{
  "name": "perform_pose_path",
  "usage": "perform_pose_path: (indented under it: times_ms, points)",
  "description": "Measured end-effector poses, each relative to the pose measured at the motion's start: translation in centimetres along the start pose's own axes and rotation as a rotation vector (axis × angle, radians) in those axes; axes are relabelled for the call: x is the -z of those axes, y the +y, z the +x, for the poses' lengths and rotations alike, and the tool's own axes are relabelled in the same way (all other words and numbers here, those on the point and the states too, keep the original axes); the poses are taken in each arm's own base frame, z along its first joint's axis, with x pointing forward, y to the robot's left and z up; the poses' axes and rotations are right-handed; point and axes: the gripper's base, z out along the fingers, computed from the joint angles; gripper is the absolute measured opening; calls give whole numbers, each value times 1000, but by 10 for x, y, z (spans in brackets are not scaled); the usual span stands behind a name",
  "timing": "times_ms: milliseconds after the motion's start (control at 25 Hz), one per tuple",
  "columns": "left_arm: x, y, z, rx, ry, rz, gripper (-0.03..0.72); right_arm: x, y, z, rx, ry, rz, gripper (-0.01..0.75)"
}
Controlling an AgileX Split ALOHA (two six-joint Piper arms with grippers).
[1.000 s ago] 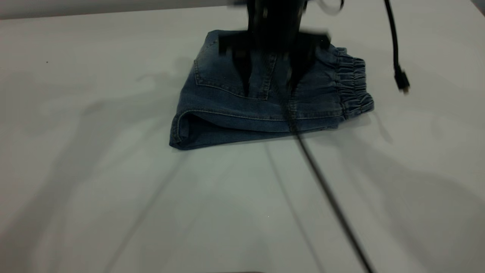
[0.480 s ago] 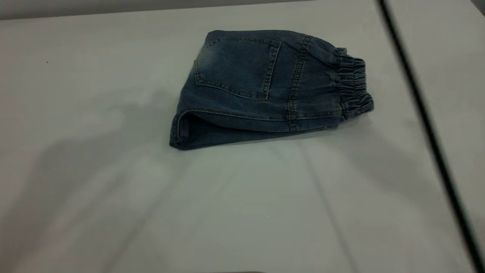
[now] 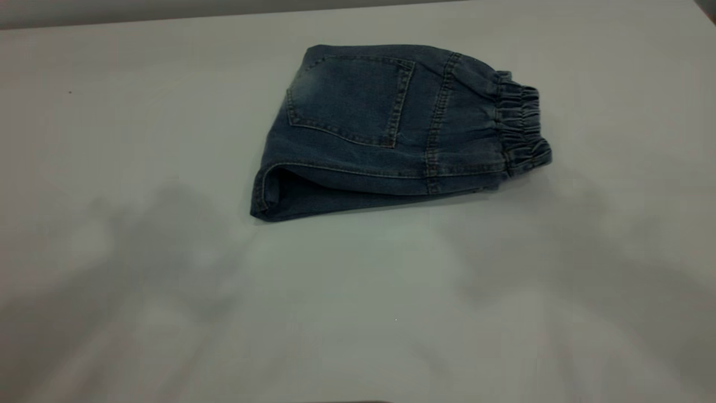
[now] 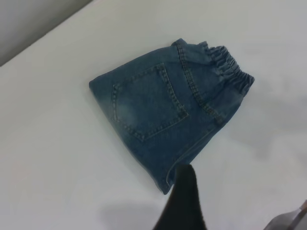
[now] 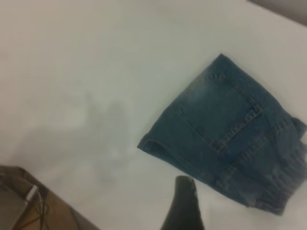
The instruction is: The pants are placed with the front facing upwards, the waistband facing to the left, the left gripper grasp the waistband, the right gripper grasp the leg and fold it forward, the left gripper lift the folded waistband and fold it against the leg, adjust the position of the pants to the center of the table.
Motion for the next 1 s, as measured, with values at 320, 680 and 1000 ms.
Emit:
perform_pose_path:
  times_ms: [320,680,1000]
  points:
    - [29,-18,56,40,52,-68,570,34,-8,96,33,96,62,505]
    - [6,-28,157,137,284,-86,570,4,-29,229,7,256,108,505]
    - [-17,-34,239,186,452,-108,570,3,-38,312,16,203,119,505]
